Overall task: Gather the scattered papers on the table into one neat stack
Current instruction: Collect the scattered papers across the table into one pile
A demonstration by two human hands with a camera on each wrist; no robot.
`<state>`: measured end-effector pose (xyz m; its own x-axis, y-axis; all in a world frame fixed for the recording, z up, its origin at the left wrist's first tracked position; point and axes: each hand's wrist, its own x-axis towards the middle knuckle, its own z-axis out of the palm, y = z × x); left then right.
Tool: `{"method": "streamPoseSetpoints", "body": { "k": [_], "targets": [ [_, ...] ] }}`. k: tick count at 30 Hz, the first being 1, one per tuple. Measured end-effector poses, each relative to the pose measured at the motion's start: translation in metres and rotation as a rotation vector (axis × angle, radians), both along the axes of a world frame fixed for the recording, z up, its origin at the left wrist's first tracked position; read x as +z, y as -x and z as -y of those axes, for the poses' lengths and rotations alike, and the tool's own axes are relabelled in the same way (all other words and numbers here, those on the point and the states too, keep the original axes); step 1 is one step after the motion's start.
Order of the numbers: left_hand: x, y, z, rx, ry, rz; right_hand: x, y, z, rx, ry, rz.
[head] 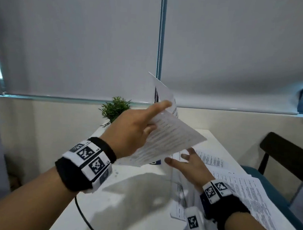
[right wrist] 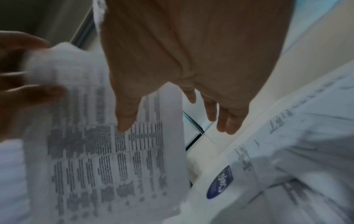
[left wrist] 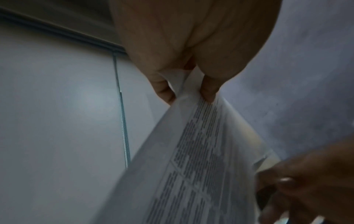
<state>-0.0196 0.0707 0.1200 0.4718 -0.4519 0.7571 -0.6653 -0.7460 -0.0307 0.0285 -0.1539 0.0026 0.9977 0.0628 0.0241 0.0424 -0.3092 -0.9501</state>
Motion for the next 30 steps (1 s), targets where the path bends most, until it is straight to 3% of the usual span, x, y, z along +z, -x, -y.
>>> {"method": "streamPoseSetpoints", "body": {
  "k": [2,4,6,8,13,14,17,19,22,25,30],
  "targets": [
    [0.000,0.015,-0.005,-0.011,0.171,-0.007,0.002,0.001,0.004,-0.028,-0.204,-0.006],
    [-0.010,0.019,-0.009,-0.015,0.471,-0.113,0.004,0.005,0.006,0.024,-0.425,0.042],
    [-0.023,0.012,-0.011,-0.052,0.816,-0.361,0.007,0.015,0.009,0.070,-0.479,0.082],
    [-0.036,0.000,-0.013,-0.032,1.024,-0.533,0.009,0.020,0.010,0.110,-0.432,0.069],
    [-0.068,-0.018,-0.024,0.273,0.927,-0.820,-0.005,0.019,0.023,0.087,-0.356,-0.048],
    [-0.076,-0.019,-0.026,0.257,0.923,-0.926,-0.008,0.021,0.026,0.075,-0.358,-0.065],
    [-0.094,-0.024,-0.027,-0.028,1.109,-1.181,-0.013,0.025,0.028,0.038,-0.406,-0.079],
    [-0.098,-0.021,-0.024,-0.084,1.124,-1.199,-0.015,0.024,0.028,0.016,-0.372,-0.091],
    [-0.106,-0.028,-0.024,0.041,1.043,-1.173,-0.012,0.020,0.036,-0.012,-0.341,-0.137],
    [-0.113,-0.030,-0.024,0.119,1.004,-1.275,-0.014,0.018,0.047,-0.031,-0.380,-0.189],
    [-0.130,-0.033,-0.019,0.110,1.100,-1.296,-0.025,0.024,0.051,-0.078,-0.380,-0.208]
  ]
}}
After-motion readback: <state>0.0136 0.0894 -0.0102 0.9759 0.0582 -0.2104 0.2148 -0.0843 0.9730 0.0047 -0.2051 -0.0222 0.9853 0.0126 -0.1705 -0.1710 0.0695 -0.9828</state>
